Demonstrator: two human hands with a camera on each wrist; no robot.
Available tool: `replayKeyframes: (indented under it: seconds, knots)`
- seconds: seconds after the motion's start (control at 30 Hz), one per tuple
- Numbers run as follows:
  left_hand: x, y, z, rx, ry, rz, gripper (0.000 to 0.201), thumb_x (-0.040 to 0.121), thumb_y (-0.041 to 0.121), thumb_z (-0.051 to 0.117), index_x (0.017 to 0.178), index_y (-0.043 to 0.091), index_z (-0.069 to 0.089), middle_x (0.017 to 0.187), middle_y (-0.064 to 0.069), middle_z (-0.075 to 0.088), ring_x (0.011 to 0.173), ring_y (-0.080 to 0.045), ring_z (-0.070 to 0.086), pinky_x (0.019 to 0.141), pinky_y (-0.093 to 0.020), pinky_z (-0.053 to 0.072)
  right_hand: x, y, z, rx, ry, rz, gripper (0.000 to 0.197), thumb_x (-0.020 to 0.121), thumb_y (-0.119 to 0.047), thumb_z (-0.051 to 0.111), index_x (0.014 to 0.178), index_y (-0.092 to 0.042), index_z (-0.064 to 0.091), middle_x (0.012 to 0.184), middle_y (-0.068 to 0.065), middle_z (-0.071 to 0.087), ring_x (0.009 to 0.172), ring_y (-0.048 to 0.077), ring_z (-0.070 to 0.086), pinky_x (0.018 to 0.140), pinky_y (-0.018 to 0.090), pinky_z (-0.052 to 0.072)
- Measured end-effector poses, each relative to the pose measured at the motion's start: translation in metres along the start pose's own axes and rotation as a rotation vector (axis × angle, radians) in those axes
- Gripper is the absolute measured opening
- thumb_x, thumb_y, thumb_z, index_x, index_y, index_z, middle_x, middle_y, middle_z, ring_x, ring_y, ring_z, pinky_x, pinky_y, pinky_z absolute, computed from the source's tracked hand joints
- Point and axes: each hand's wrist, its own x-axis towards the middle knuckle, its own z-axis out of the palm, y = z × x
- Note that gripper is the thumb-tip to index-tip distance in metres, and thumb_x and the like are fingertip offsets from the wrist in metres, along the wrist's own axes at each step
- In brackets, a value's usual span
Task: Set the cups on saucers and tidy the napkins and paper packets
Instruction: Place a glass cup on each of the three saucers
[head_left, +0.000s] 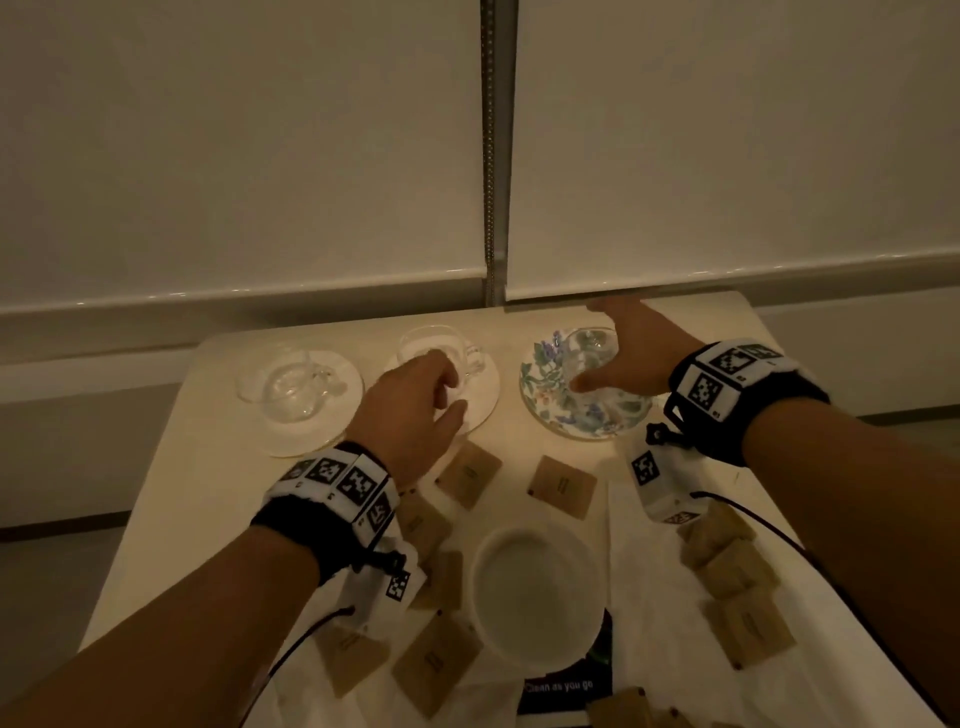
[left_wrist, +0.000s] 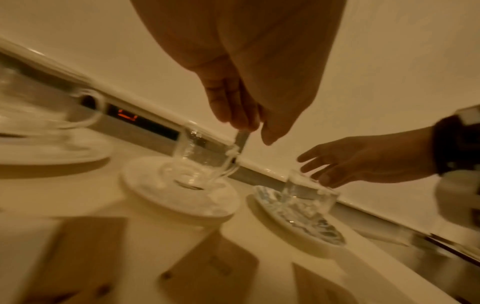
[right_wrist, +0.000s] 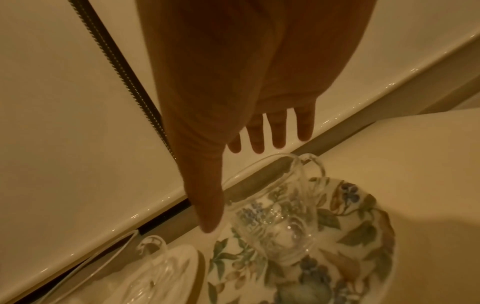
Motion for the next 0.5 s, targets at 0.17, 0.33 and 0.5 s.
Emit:
replayKeyframes:
  seconds: [0.17, 0.33, 0.5]
  knots:
    - [0.033, 0.035, 0.029, 0.002, -0.179, 0.101, 0.036, 0.084, 0.026, 0.073, 0.114, 0.021, 0.054, 0.108, 0.005, 0.054, 0.093, -0.012, 0.054, 0.081, -0.025, 0.044, 0.002, 0.011, 0.001, 0.009, -0.034, -0.02, 0.107, 0.065, -0.024, 0.09, 0.151, -0.016, 0.026, 0.152, 0.007, 0.036, 0.138, 0.024, 0.037, 0.108, 0.033, 0.034]
    - [0.062, 0.051, 0.05, -0.029, -0.216, 0.045, 0.068, 0.08, 0.032, 0.078, 0.137, 0.019, 0.043, 0.133, -0.001, 0.051, 0.114, -0.018, 0.054, 0.096, -0.033, 0.047, 0.008, 0.018, 0.007, -0.071, -0.019, -0.043, 0.11, 0.065, -0.029, 0.09, 0.152, -0.017, 0.024, 0.156, 0.004, 0.031, 0.14, 0.023, 0.034, 0.11, 0.032, 0.032]
    - [0.079, 0.062, 0.066, -0.134, -0.256, -0.038, 0.072, 0.08, 0.028, 0.079, 0.142, 0.015, 0.044, 0.133, -0.005, 0.058, 0.113, -0.022, 0.06, 0.098, -0.038, 0.05, 0.015, 0.018, 0.006, -0.013, 0.027, -0.074, 0.104, 0.06, -0.029, 0.092, 0.147, -0.016, 0.036, 0.147, 0.004, 0.044, 0.131, 0.023, 0.045, 0.104, 0.034, 0.039]
